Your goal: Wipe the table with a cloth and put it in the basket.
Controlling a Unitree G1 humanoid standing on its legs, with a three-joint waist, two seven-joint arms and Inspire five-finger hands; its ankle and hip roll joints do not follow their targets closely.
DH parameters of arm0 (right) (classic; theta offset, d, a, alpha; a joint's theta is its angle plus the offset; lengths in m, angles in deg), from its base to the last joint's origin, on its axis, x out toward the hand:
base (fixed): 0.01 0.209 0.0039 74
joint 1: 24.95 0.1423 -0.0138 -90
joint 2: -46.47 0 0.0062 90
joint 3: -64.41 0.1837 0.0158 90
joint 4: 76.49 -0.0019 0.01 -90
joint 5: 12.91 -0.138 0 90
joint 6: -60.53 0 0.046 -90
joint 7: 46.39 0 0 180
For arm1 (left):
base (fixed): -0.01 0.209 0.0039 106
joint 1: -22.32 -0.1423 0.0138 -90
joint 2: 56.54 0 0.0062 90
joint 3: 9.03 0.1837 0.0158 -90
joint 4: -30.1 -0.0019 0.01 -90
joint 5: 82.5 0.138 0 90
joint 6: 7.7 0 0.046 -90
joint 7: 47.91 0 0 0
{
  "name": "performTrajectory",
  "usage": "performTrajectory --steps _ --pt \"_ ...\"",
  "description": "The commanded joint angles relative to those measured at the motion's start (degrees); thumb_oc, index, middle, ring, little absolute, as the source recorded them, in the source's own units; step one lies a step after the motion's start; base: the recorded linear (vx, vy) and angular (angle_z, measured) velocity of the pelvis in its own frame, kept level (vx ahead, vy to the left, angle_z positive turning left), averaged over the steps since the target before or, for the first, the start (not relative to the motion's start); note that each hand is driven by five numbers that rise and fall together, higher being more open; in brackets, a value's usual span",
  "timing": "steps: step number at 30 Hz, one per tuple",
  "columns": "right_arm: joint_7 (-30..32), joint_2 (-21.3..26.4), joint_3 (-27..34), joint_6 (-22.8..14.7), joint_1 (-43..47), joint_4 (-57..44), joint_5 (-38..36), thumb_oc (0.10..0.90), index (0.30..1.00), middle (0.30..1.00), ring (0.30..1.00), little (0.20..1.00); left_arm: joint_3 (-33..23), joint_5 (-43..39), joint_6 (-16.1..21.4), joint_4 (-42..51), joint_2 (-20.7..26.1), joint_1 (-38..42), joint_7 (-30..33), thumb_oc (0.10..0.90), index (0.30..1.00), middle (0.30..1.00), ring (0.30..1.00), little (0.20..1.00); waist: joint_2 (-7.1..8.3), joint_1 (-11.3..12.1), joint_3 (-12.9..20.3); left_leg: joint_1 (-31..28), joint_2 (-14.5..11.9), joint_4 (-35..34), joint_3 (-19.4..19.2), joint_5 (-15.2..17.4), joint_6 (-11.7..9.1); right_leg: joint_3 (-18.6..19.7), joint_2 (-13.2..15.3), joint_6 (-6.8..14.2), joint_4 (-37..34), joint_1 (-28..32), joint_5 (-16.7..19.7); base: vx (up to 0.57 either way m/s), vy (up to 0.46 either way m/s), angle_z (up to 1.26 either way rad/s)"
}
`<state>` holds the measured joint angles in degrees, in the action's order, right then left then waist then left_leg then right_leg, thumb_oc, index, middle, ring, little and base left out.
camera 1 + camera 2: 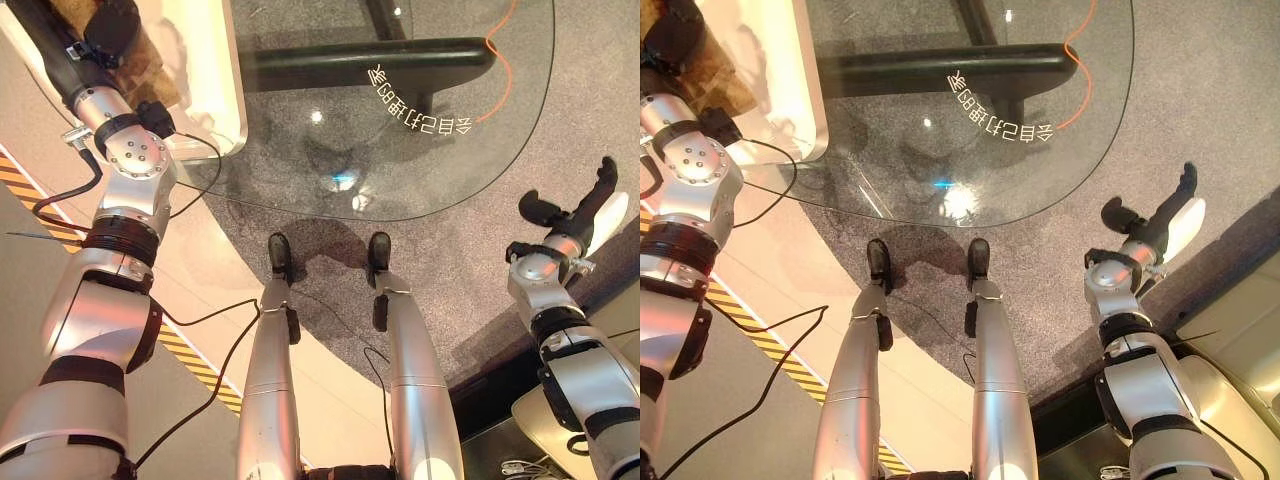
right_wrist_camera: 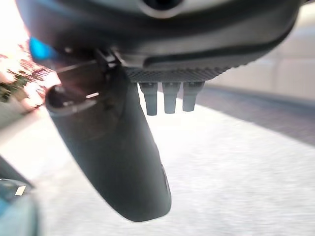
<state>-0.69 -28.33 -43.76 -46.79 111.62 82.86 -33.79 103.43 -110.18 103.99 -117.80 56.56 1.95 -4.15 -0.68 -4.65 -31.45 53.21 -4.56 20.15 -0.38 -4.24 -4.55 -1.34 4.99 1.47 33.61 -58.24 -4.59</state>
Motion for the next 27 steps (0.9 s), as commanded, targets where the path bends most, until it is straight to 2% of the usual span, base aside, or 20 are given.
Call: performTrajectory --steps 1,10,27 --pt "0.1 1.9 1.2 0.8 -0.8 1.8 -0.4 0.8 0.9 0.9 0.9 0.9 -0.4 5.7 1.6 -0.3 6.1 7.8 1.8 0.1 0.3 0.3 0.3 0.2 -0.49 1.1 1.7 -1.0 0.7 4.8 -0.4 6.7 1.9 -2.9 -1.1 0.9 -4.8 4.5 -0.3 0.01 0.03 -0.03" --pt "-2.3 1.4 0.6 2.8 -2.3 4.0 -0.5 0.8 0.9 0.9 0.9 0.9 2.6 7.8 -4.3 -2.9 6.1 8.8 -0.1 0.1 0.3 0.3 0.3 0.2 -0.82 0.5 1.7 -1.0 0.8 4.5 -1.0 6.3 2.1 -2.7 -1.1 0.8 -4.9 4.1 0.0 0.01 0.029 -0.04" --pt "-1.9 1.3 0.7 3.1 -1.3 3.1 0.7 0.8 0.9 0.9 0.9 0.9 4.4 7.4 -9.0 -5.0 5.7 9.3 -7.0 0.1 0.3 0.3 0.3 0.2 -1.0 0.3 1.7 -0.7 1.0 4.0 -1.3 5.6 2.0 -2.7 -0.8 1.0 -5.3 3.3 1.0 0.0 0.0 0.0"
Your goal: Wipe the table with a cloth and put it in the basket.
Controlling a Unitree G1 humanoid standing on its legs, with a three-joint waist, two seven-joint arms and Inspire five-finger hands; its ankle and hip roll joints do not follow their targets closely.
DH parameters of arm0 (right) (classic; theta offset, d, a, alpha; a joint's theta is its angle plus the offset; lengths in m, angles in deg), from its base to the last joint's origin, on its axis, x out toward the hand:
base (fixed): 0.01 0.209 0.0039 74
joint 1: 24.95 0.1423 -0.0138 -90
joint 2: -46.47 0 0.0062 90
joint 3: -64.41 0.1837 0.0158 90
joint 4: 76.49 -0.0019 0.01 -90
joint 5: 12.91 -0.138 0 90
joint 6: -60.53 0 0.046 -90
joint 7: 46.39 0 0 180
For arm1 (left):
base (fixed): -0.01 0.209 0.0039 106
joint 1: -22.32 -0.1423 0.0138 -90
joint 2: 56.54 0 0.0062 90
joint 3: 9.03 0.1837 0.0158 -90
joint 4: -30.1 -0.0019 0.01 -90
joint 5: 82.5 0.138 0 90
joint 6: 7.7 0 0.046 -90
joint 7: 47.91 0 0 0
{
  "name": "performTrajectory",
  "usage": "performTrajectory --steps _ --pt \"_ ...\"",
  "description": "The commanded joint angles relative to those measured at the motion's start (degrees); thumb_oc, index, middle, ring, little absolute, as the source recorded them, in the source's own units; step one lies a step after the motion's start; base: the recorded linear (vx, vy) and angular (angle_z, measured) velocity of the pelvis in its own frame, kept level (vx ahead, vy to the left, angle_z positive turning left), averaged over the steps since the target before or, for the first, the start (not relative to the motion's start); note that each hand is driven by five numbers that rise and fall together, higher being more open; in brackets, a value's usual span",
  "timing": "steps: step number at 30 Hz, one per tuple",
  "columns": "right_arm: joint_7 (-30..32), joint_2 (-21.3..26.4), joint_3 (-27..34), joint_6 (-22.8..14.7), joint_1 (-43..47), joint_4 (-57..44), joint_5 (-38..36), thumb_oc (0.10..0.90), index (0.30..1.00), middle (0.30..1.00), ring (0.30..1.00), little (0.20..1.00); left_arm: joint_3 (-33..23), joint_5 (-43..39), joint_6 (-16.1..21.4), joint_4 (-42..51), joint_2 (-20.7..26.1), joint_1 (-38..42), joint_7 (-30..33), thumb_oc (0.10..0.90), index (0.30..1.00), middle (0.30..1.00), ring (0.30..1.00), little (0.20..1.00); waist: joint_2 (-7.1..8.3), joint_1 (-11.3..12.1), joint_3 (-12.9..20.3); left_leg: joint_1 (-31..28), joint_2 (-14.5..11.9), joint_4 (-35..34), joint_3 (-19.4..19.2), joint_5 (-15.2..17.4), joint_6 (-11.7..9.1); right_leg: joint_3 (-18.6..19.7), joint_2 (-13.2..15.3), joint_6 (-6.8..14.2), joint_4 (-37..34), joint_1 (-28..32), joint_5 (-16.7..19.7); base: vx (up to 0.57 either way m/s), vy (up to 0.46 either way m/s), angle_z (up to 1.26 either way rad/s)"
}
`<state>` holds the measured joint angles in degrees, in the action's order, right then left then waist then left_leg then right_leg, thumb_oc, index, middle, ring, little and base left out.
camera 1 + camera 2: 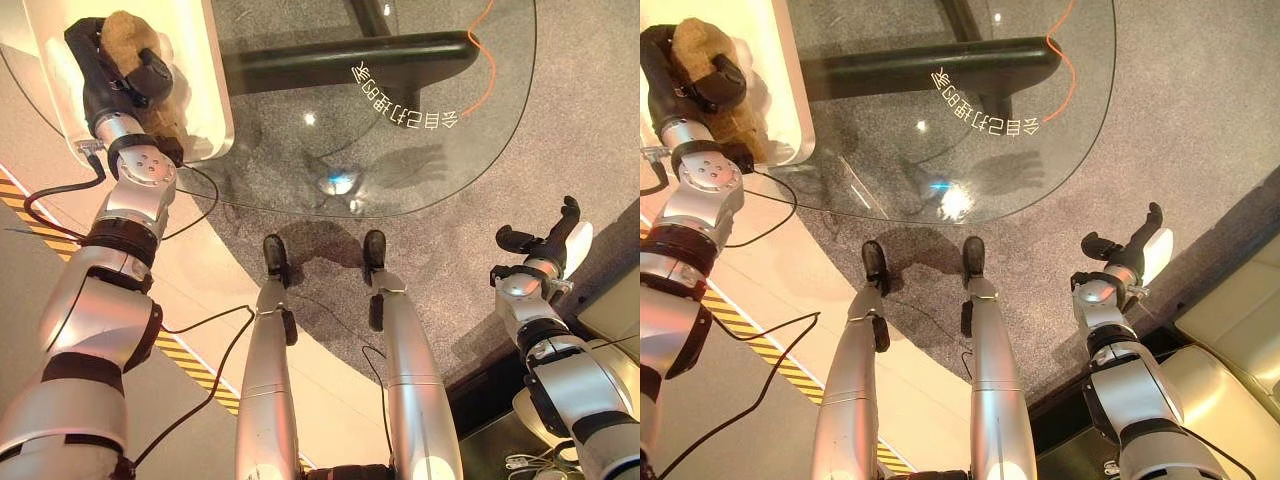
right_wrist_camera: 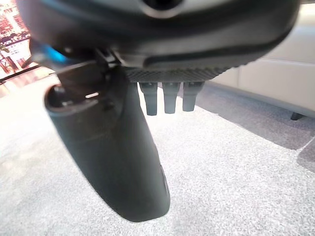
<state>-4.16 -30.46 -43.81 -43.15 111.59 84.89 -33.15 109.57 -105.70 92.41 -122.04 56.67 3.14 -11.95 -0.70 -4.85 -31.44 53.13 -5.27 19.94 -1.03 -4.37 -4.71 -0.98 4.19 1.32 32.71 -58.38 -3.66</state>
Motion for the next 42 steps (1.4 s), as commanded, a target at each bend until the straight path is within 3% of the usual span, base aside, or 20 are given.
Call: performTrajectory --steps 1,2,3,4,5,30,34,42 --pt "1.6 3.5 0.8 -0.5 -1.3 1.1 0.1 0.8 0.9 0.9 0.9 0.9 -1.7 2.9 2.4 -0.8 5.6 8.1 0.5 0.1 0.3 0.3 0.3 0.2 -1.01 0.5 1.7 -0.5 1.7 4.2 -0.6 5.7 2.2 -3.0 0.0 1.1 -4.5 3.4 0.1 0.0 0.0 0.0" --pt "1.5 3.5 0.8 -0.6 -1.3 1.1 0.2 0.8 0.9 0.9 0.9 0.9 -1.6 2.7 2.3 -0.8 5.6 8.2 0.1 0.122 0.319 0.319 0.319 0.222 -1.03 0.4 1.7 -0.5 1.7 4.2 -0.6 5.7 2.2 -3.0 0.0 1.1 -4.5 3.3 0.2 0.0 0.0 0.0" --pt "1.5 3.5 0.8 -0.7 -1.4 1.0 0.1 0.8 0.9 0.9 0.9 0.9 -1.5 2.4 2.3 -0.8 5.6 8.1 -0.1 0.262 0.439 0.439 0.439 0.362 -1.05 0.4 1.7 -0.4 1.7 4.2 -0.7 5.7 2.2 -3.0 0.0 1.1 -4.5 3.2 0.2 0.0 0.0 0.0" --pt "1.5 3.5 0.9 -0.9 -1.7 0.8 0.1 0.8 0.9 0.9 0.9 0.9 -1.5 2.3 2.1 -0.8 5.6 8.0 -0.4 0.32 0.488 0.488 0.488 0.42 -1.08 0.4 1.7 -0.3 1.7 4.3 -0.7 5.7 2.2 -2.9 0.0 1.1 -4.4 3.1 0.2 0.0 0.0 0.0" --pt "1.6 3.3 0.9 -0.8 -1.6 0.8 0.3 0.8 0.9 0.9 0.9 0.9 -1.3 1.9 1.6 -0.8 5.5 8.2 -0.6 0.8 0.9 0.9 0.9 0.9 -1.07 0.3 1.7 -0.3 1.7 4.2 -0.7 5.6 2.2 -2.9 0.0 1.1 -4.5 3.1 0.3 0.0 0.0 0.0" --pt "1.2 3.1 0.7 -1.3 -1.9 0.6 0.5 0.8 0.9 0.9 0.9 0.9 -1.2 0.8 2.9 -1.6 5.2 8.7 -0.8 0.8 0.9 0.9 0.9 0.9 -0.9 0.1 1.7 -0.3 1.6 4.1 -0.6 5.1 2.1 -2.8 0.0 1.1 -4.7 3.2 0.7 0.0 0.0 0.0" --pt "0.9 3.0 0.7 -1.4 -2.3 0.7 0.5 0.8 0.9 0.9 0.9 0.9 -1.9 -0.4 5.4 -1.0 5.3 8.6 1.6 0.8 0.9 0.9 0.9 0.9 -0.96 0.2 1.7 -0.6 1.8 4.0 -0.3 5.1 2.2 -2.5 -0.2 1.1 -4.7 3.4 0.8 0.0 -0.008 0.0" --pt "2.1 1.3 1.7 -1.1 -6.1 -0.3 0.4 0.8 0.9 0.9 0.9 0.9 -7.6 -2.3 15.7 6.2 5.1 2.5 7.9 0.8 0.9 0.9 0.9 0.9 -1.32 1.1 1.7 -5.6 2.5 0.2 0.2 3.3 1.8 -2.1 -0.8 1.8 -8.1 8.1 2.3 -0.01 -0.044 0.0"
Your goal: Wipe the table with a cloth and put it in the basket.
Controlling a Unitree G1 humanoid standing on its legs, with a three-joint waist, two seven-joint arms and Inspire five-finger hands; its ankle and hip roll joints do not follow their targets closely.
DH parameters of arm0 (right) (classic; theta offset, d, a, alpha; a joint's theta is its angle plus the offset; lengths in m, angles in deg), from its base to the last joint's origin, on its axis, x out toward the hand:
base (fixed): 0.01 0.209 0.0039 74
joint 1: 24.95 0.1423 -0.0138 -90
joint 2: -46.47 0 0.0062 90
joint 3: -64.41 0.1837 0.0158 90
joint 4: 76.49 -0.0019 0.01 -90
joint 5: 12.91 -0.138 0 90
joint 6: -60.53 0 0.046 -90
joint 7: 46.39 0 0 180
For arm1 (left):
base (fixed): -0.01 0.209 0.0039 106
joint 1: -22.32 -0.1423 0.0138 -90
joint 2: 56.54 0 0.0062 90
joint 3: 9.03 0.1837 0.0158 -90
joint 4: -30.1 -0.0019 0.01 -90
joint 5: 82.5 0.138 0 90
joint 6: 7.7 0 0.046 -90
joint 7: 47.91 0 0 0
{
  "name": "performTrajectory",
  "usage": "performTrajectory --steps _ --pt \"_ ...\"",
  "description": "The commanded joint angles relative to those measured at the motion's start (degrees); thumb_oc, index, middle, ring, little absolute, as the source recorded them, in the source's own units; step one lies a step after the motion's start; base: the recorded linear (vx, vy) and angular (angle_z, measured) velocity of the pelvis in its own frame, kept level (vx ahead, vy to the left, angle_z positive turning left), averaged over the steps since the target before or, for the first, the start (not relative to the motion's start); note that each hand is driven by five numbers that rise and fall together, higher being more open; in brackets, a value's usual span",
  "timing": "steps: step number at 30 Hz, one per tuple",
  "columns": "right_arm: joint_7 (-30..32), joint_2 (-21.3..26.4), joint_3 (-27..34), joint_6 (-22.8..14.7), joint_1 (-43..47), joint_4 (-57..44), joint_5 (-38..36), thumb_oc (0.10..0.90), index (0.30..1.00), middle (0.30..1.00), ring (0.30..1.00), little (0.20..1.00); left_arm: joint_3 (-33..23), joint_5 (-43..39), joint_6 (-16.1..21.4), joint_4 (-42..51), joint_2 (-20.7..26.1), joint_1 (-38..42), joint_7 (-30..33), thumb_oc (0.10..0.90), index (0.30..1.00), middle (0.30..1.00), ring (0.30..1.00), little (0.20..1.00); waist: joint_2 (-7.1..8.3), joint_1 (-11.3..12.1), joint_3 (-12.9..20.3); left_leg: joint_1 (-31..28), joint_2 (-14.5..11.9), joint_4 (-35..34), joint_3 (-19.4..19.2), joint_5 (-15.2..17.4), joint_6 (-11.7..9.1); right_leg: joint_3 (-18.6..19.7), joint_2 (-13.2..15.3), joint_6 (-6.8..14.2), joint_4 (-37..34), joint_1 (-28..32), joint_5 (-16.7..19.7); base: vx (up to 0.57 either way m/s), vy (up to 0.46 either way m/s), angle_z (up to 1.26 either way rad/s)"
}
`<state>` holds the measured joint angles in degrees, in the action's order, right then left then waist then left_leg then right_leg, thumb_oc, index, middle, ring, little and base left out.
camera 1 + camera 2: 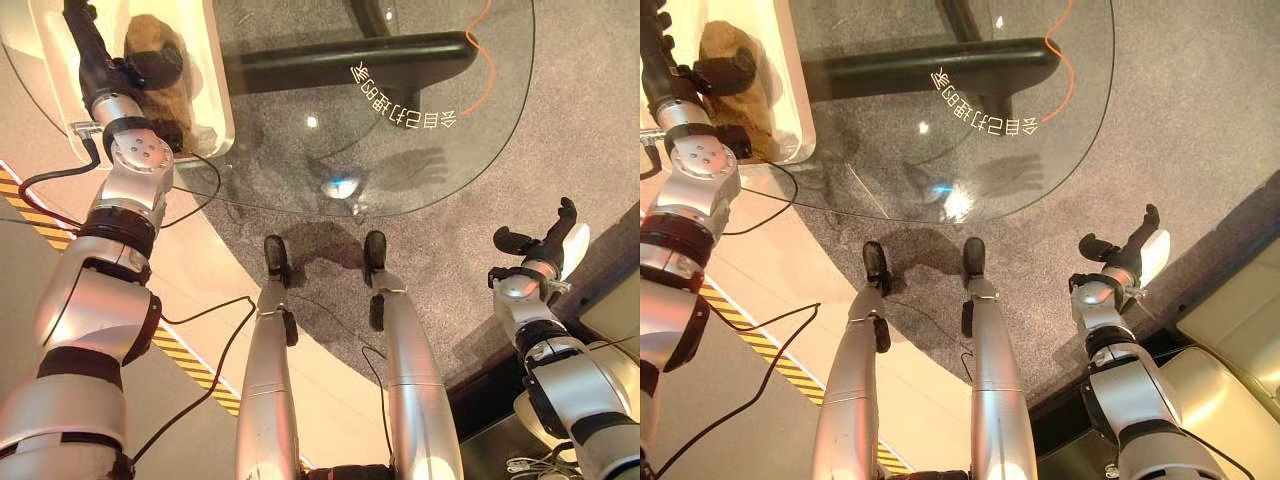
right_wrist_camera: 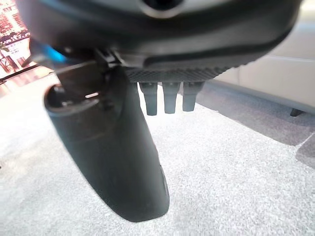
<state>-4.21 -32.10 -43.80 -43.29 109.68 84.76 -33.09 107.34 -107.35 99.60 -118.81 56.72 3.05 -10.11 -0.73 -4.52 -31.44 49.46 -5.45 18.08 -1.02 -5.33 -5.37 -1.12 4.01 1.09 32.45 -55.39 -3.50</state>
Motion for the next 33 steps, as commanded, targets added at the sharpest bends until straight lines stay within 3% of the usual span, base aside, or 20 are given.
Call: performTrajectory --steps 1,3,14,22,24,25,29,33 --pt "2.4 2.7 1.9 -0.7 -4.8 -0.3 0.3 0.8 0.9 0.9 0.9 0.9 -6.3 -0.6 9.7 3.9 5.1 1.3 6.4 0.8 0.9 0.9 0.9 0.9 -1.28 0.9 1.6 -3.0 2.7 1.4 0.2 4.0 2.4 -2.1 -0.6 2.2 -8.5 6.1 2.4 -0.02 -0.07 0.01" --pt "2.8 2.0 2.5 -0.4 -6.2 -0.3 0.2 0.8 0.9 0.9 0.9 0.9 -8.5 0.6 12.3 5.9 5.1 -1.4 7.7 0.8 0.9 0.9 0.9 0.9 -1.13 1.4 1.6 -5.6 2.8 -0.6 0.2 3.5 2.3 -2.4 -0.4 2.6 -10.2 8.8 2.9 -0.03 -0.071 -0.01" --pt "1.2 1.6 5.6 -0.5 -11.4 0.4 -0.1 0.8 0.9 0.9 0.9 0.9 -13.3 1.1 13.8 11.0 8.9 -8.6 5.3 0.8 0.9 0.9 0.9 0.9 -1.46 3.1 1.7 -17.4 2.7 -7.7 -0.6 1.9 1.5 -4.0 1.5 4.1 -15.7 21.1 3.5 -0.02 -0.034 0.03" --pt "-9.3 1.0 9.6 -0.6 -22.8 -0.3 -1.6 0.8 0.9 0.9 0.9 0.9 -23.2 -9.5 10.3 13.2 8.1 -29.2 -13.2 0.8 0.9 0.9 0.9 0.9 -1.76 5.2 9.4 -29.6 3.7 -15.1 -0.5 1.3 1.5 -4.9 3.4 5.3 -22.7 34.0 4.0 0.05 0.002 0.03" --pt "-13.3 0.5 10.1 0.0 -25.3 -0.4 -1.3 0.8 0.9 0.9 0.9 0.9 -24.9 -13.7 5.8 13.2 5.5 -35.3 -22.2 0.8 0.9 0.9 0.9 0.9 -1.72 5.5 11.5 -32.6 3.8 -17.1 -0.4 1.1 1.4 -5.1 3.7 5.4 -25.0 37.7 4.3 0.11 0.053 0.05" --pt "-15.5 0.1 10.6 0.5 -27.0 -0.4 0.3 0.8 0.9 0.9 0.9 0.9 -24.9 -11.7 4.5 13.0 3.2 -39.6 -24.7 0.8 0.9 0.9 0.9 0.9 -1.67 5.8 13.2 -35.0 4.0 -18.6 -0.2 0.9 1.4 -5.6 3.8 5.6 -26.7 40.5 4.6 0.15 0.059 0.05" --pt "-18.4 -1.2 12.2 0.8 -32.8 -1.2 3.0 0.8 0.9 0.9 0.9 0.9 -26.7 -12.1 3.1 13.8 -1.5 -50.1 -31.2 0.8 0.9 0.9 0.9 0.9 -1.4 6.5 16.8 -41.1 4.1 -21.8 0.2 0.5 1.6 -6.9 4.2 6.2 -30.5 47.4 5.7 0.16 0.054 0.08" --pt "-22.3 -2.7 12.8 3.2 -36.8 -0.7 5.8 0.8 0.9 0.9 0.9 0.9 -27.4 -9.7 -1.2 8.5 -7.0 -57.9 -38.4 0.8 0.9 0.9 0.9 0.9 -0.79 6.8 20.8 -45.4 3.9 -22.8 0.0 1.1 1.7 -8.0 4.4 6.7 -33.1 52.3 6.7 0.13 0.043 0.19"
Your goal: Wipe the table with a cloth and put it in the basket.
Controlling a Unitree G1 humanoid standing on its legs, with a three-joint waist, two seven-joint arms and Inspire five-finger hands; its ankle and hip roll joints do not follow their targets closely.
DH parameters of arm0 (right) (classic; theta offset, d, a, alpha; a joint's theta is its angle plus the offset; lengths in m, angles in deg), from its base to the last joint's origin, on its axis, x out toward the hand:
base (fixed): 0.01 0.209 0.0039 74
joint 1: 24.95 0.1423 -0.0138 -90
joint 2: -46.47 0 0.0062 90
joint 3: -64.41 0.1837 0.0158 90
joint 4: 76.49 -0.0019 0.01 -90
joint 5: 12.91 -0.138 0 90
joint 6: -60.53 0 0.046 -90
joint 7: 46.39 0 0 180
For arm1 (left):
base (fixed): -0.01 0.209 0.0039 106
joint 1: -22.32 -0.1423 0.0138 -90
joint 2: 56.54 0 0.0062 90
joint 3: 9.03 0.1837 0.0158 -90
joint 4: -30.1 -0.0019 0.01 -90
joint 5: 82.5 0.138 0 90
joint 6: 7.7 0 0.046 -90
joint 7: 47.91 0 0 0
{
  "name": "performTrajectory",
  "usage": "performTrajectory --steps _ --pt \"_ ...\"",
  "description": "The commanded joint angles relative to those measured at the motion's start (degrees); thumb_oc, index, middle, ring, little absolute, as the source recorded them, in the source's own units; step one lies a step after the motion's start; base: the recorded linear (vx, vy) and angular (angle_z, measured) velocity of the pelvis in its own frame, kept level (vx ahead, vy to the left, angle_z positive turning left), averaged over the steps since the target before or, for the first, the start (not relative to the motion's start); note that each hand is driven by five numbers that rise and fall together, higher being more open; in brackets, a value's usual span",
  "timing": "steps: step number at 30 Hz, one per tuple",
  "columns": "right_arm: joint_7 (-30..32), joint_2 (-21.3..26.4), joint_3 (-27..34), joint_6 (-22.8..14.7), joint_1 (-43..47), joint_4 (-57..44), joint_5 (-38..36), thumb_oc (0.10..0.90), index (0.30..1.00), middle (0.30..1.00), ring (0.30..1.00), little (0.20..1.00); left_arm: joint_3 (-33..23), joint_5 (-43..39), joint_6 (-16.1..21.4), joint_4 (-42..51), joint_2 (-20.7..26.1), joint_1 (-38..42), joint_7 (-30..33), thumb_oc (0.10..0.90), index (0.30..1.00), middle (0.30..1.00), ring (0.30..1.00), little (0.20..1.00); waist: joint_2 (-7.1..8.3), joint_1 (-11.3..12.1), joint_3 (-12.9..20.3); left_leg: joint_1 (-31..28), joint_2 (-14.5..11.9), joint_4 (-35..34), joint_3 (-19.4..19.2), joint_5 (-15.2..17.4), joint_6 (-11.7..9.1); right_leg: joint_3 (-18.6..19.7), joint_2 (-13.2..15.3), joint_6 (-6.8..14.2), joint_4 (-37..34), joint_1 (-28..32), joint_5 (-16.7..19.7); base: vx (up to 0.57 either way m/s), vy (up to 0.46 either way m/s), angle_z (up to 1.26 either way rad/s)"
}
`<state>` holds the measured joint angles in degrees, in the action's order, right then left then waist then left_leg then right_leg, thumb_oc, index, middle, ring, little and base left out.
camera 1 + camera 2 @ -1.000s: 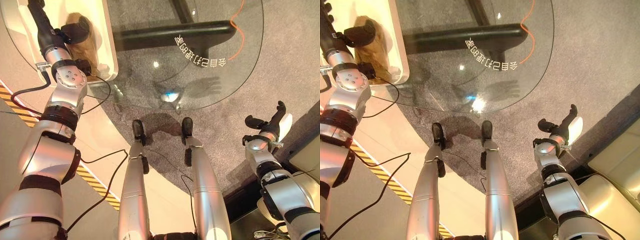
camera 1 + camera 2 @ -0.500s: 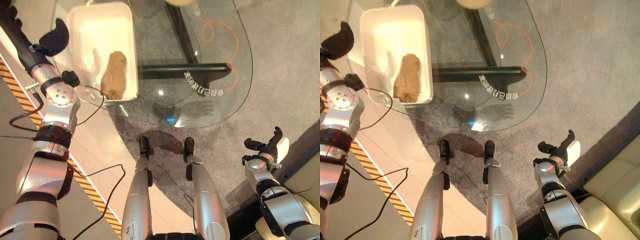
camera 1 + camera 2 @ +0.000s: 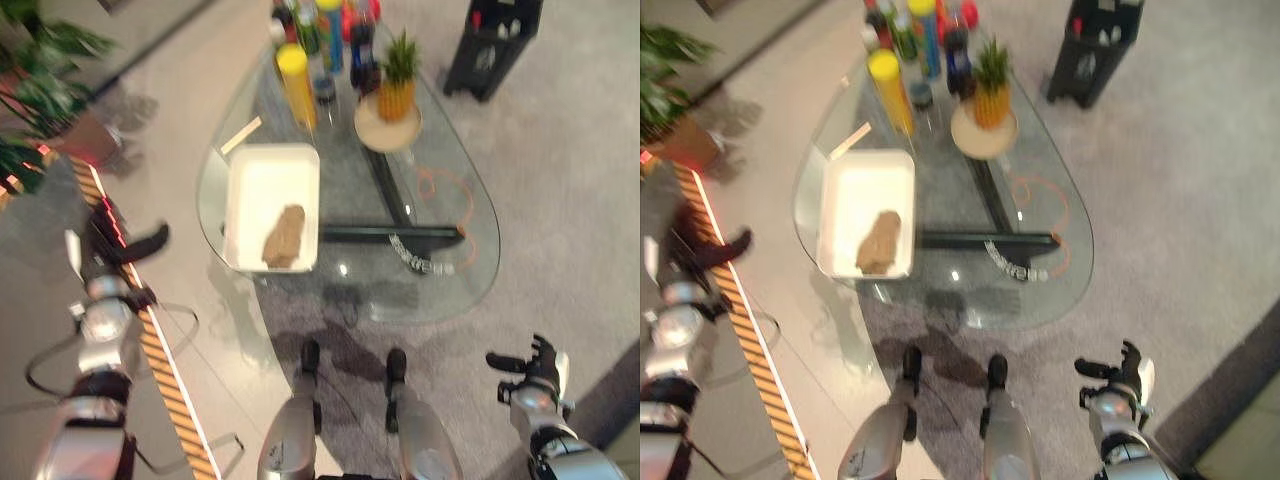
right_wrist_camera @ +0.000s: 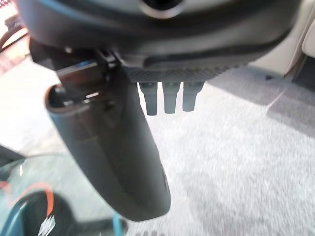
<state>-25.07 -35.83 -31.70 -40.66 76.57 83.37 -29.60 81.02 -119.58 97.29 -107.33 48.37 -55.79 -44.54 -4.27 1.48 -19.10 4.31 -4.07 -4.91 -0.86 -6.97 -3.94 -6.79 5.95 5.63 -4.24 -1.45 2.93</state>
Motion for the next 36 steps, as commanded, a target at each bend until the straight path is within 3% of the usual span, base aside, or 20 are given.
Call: performTrajectory --steps 1,6,10,18,26,36 --pt "-1.9 0.7 0.8 1.1 -4.1 1.1 2.6 0.8 0.9 0.9 0.9 0.9 -0.9 3.2 0.5 -4.7 0.4 0.0 -4.8 0.8 0.9 0.9 0.9 0.9 2.87 0.9 9.4 -1.0 2.5 0.0 -0.1 2.9 0.3 -2.4 2.5 2.2 3.2 -0.8 0.4 0.14 0.053 0.1" --pt "-6.8 -0.3 1.1 4.5 -5.8 5.5 5.9 0.8 0.9 0.9 0.9 0.9 -2.1 7.2 -2.0 -17.4 -3.7 -3.8 -6.8 0.8 0.9 0.9 0.9 0.9 3.48 0.9 13.1 -5.1 2.1 -0.1 -0.8 4.3 0.3 -3.0 2.6 2.3 1.9 3.4 0.3 0.11 0.038 0.02" --pt "-10.2 -1.8 0.5 9.6 -5.8 9.3 8.1 0.8 0.9 0.9 0.9 0.9 0.3 15.9 -6.5 -27.8 -6.9 -5.7 -7.0 0.8 0.9 0.9 0.9 0.9 4.03 0.8 15.1 -7.6 1.7 -0.1 -1.4 5.5 0.3 -3.0 2.5 2.3 1.6 5.8 -0.3 0.06 0.006 0.0" --pt "-11.0 -3.3 -1.2 12.0 -5.0 11.9 10.8 0.8 0.9 0.9 0.9 0.9 5.8 24.2 -13.6 -31.6 -10.2 -6.5 -9.3 0.8 0.9 0.9 0.9 0.9 3.92 0.1 16.2 -9.5 1.5 -0.1 -1.6 6.7 0.4 -2.5 2.4 2.2 1.0 7.5 -0.6 0.0 0.0 0.0" --pt "-12.8 -5.0 -3.8 13.9 -4.6 12.7 12.8 0.8 0.9 0.9 0.9 0.9 9.6 27.6 -16.7 -32.2 -12.4 -5.5 -8.9 0.8 0.9 0.9 0.9 0.9 3.74 -0.4 16.7 -10.5 1.1 -0.1 -1.9 7.3 0.3 -2.6 2.4 2.2 1.1 8.4 -1.2 0.0 0.0 0.0" --pt "-14.4 -5.3 -6.0 15.4 -4.1 12.5 13.7 0.8 0.9 0.9 0.9 0.9 10.3 28.5 -18.5 -32.4 -12.5 -5.7 -7.8 0.8 0.9 0.9 0.9 0.9 3.57 -0.5 16.5 -11.0 0.6 -0.1 -2.1 7.3 0.1 -2.7 2.1 1.7 1.2 8.8 -1.7 0.01 -0.003 0.0"
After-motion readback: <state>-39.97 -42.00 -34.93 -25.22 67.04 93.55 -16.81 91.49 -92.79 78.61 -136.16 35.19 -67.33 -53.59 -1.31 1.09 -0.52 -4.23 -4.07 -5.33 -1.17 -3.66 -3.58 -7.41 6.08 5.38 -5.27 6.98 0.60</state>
